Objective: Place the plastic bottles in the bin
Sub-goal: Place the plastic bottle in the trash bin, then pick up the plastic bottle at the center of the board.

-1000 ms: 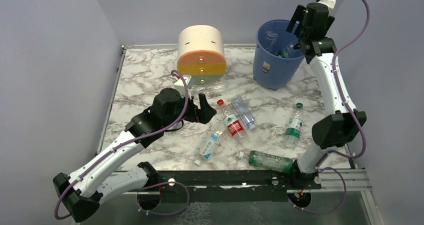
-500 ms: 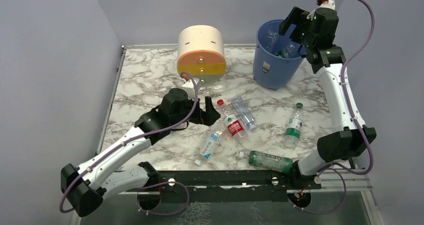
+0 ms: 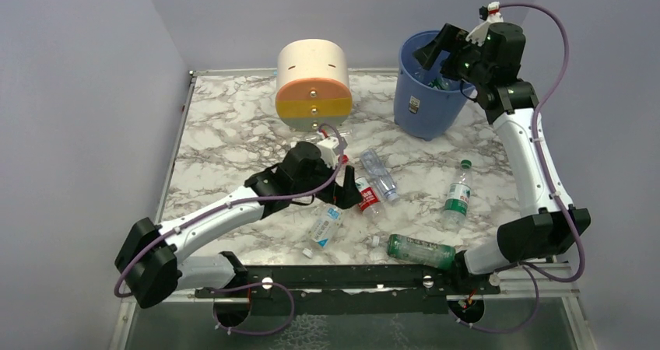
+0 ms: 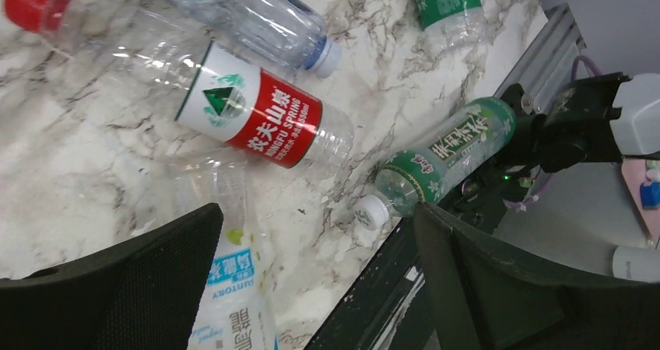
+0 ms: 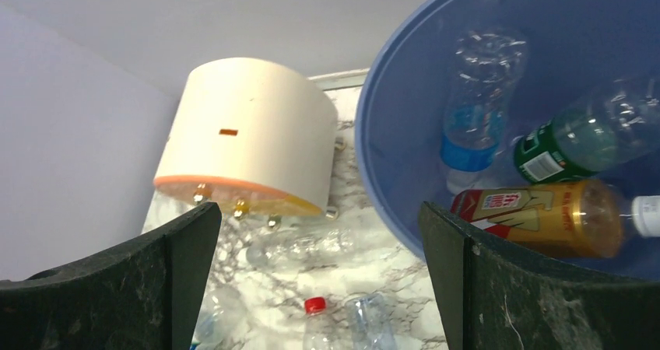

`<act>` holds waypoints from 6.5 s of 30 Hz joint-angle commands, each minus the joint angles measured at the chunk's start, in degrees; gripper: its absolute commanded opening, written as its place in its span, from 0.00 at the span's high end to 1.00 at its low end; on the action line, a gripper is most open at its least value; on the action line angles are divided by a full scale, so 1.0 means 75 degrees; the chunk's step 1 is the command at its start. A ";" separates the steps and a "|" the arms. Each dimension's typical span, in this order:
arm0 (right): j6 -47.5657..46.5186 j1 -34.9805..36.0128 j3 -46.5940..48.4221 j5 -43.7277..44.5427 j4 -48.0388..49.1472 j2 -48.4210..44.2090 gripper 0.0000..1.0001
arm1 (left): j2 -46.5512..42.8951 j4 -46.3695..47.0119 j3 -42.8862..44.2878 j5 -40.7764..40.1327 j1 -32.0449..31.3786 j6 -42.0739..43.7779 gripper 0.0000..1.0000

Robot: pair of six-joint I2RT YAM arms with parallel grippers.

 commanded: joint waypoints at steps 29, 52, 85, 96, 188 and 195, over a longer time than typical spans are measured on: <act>-0.0105 0.0102 -0.0659 -0.1232 -0.0388 -0.1153 0.00 | 0.3049 0.1034 0.1204 0.0080 -0.2587 0.1294 0.01; -0.0089 0.0101 -0.0747 -0.1426 -0.0316 -0.1189 0.00 | 0.4008 0.1494 0.1632 0.0780 -0.2846 0.1872 0.01; 0.0070 0.0108 -0.1184 -0.1713 -0.0046 -0.1211 0.00 | 0.5157 0.1564 0.1851 0.0493 -0.3508 0.1793 0.02; 0.0141 0.0107 -0.1208 -0.1791 -0.0020 -0.1212 0.00 | 0.5330 0.1401 0.1842 0.0053 -0.3525 0.1750 0.20; 0.0783 0.0102 -0.2140 -0.3047 0.0682 -0.0767 0.01 | -0.0017 -0.0053 0.0910 -0.2175 -0.1531 0.1801 0.41; 0.0959 0.0103 -0.2498 -0.3293 0.0921 -0.0757 0.00 | -0.0189 -0.0018 0.0852 -0.2204 -0.1408 0.1790 0.41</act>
